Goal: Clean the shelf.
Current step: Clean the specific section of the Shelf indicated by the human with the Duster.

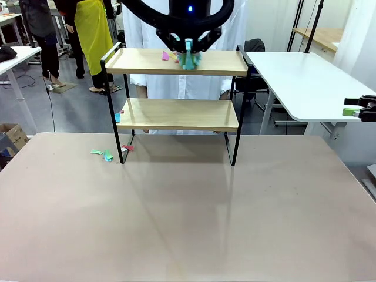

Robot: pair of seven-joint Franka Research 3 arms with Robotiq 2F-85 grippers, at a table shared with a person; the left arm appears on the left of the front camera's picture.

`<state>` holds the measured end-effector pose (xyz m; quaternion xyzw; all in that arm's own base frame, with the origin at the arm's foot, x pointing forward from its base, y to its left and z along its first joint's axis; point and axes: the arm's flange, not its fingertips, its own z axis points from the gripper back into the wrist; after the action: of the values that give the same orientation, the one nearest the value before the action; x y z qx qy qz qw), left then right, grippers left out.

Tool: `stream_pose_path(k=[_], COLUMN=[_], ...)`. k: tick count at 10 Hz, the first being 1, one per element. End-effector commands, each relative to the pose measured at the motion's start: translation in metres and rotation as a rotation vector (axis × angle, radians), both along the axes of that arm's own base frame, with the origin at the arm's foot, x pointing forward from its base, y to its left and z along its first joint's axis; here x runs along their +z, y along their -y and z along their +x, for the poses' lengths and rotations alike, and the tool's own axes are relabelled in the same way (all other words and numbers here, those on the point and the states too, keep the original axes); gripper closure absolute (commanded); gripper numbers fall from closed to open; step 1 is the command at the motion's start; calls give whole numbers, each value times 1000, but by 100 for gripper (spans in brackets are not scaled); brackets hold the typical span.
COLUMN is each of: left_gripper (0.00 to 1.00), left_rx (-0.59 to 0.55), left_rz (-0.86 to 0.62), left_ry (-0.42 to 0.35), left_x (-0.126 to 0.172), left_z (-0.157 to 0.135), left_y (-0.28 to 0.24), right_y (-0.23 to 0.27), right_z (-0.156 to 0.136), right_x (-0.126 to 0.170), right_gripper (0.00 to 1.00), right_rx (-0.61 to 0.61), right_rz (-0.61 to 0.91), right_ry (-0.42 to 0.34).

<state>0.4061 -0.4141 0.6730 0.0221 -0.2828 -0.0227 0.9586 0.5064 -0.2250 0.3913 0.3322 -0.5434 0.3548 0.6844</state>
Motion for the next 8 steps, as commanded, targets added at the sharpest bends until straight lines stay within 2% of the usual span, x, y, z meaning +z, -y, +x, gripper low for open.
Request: stream_pose_path(k=[1,3,4,5,6,8], left_gripper=[87,87,87,87,87,87], left_rx=[8,28,31,22,-13,-37], left_rz=[122,221,240,170,55,-6], left_ry=[93,170,170,168,118,92], left_x=[4,3,1,1,8,18], left_z=[-1,-3,-4,-7,-11,-13], left_y=[-19,-42,-53,-62,-64,-60], right_y=[-3,-3,-3,-3,-3,-3], right_z=[2,2,2,2,2,2], right_x=[5,5,5,5,5,5], right_gripper=[0,0,0,0,0,0], right_rx=[-9,-9,-9,-9,-9,-9], right_rz=[-7,-7,-7,-7,-7,-7], right_ry=[-17,-17,-17,-17,-17,-17])
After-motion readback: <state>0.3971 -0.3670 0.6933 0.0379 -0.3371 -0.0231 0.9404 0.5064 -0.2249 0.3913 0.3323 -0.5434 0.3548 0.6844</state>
